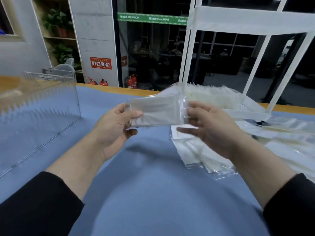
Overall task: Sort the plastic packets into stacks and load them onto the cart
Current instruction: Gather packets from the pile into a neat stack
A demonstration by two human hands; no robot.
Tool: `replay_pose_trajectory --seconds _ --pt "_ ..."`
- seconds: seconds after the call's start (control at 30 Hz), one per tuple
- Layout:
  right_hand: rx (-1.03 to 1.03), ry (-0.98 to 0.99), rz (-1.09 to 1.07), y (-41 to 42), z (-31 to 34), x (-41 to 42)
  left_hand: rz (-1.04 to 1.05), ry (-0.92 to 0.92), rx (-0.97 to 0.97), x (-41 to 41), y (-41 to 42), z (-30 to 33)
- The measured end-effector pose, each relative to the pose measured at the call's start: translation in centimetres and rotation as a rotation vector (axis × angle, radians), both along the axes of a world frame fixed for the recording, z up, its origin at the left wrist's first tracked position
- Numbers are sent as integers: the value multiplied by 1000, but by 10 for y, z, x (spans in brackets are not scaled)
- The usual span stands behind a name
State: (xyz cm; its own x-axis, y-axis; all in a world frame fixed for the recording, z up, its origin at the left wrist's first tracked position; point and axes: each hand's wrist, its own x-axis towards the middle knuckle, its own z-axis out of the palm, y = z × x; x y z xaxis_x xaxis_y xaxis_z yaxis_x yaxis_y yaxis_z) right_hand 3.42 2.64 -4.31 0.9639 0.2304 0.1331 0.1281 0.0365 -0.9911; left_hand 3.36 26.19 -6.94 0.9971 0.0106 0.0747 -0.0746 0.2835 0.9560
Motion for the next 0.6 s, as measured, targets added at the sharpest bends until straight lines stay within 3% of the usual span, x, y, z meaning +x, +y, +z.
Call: replay_pose_trajectory --seconds 0.07,0.13,0.17,0.3,0.5,0.6 --pt "-545 -235 -181 -16 0 15 183 -37 162 6 7 -3" --pt "-1084 -335 -105 -26 -5 24 369 -91 365 9 11 -5" --pt "-1230 -310 -36 -27 -9 27 428 -119 456 9 12 -5" --pt "-1262 -227 -17 -23 -28 30 412 -127 647 7 11 -5" --pt "-1323 -461 -183 -15 -42 30 249 -38 659 11 6 -15" --pt "-1213 -535 -306 -20 -43 34 275 -38 567 12 11 -14"
